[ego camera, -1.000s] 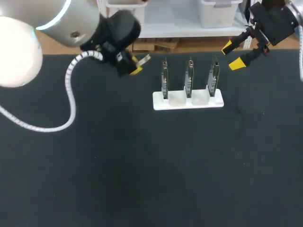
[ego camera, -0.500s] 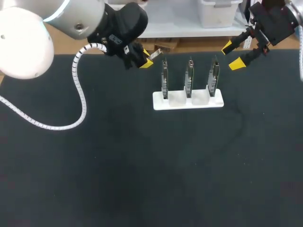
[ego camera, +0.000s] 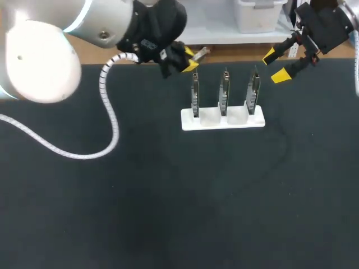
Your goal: Pick up the optical module with the left hand, and insert it into the network port with the right hand.
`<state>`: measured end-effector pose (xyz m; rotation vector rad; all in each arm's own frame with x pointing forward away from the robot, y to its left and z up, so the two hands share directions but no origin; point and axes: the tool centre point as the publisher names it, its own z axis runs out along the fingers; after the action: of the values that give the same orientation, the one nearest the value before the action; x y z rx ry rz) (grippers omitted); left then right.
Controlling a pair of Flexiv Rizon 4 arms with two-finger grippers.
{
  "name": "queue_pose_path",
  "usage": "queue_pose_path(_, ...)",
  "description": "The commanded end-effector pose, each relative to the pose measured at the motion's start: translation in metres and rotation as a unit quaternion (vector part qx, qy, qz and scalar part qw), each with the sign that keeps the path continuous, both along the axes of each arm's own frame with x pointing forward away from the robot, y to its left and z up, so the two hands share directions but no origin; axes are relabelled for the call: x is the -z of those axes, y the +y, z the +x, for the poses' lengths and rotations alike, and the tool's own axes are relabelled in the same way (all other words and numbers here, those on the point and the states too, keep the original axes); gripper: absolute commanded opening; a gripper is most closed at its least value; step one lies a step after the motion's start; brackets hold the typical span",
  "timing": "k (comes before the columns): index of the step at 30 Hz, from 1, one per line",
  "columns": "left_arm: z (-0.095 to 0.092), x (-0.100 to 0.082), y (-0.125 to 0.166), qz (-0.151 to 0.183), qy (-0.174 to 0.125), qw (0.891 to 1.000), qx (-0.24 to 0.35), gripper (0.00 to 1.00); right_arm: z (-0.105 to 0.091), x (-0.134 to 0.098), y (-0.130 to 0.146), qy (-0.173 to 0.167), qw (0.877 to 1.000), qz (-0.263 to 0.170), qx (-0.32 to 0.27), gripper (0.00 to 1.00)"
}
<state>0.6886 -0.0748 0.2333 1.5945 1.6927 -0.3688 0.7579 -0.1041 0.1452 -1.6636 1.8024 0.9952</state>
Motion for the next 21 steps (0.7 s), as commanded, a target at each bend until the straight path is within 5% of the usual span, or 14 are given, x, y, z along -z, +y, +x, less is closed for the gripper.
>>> queue_pose_path(1, 0.027, 0.006, -0.029, -0.026, 0.001, 0.999, 0.043, 0.00, -0.002, 0.000, 0.000, -0.002, 1.000, 0.000, 0.002, 1.00)
queue_pose_path(10, 0.041, 0.009, -0.070, -0.064, 0.009, 0.993, 0.103, 0.00, -0.002, 0.000, 0.000, -0.002, 1.000, 0.000, 0.002, 1.00)
queue_pose_path(21, 0.042, 0.022, -0.085, -0.100, 0.001, 0.989, 0.105, 0.00, -0.002, 0.000, 0.000, -0.002, 1.000, 0.000, 0.002, 1.00)
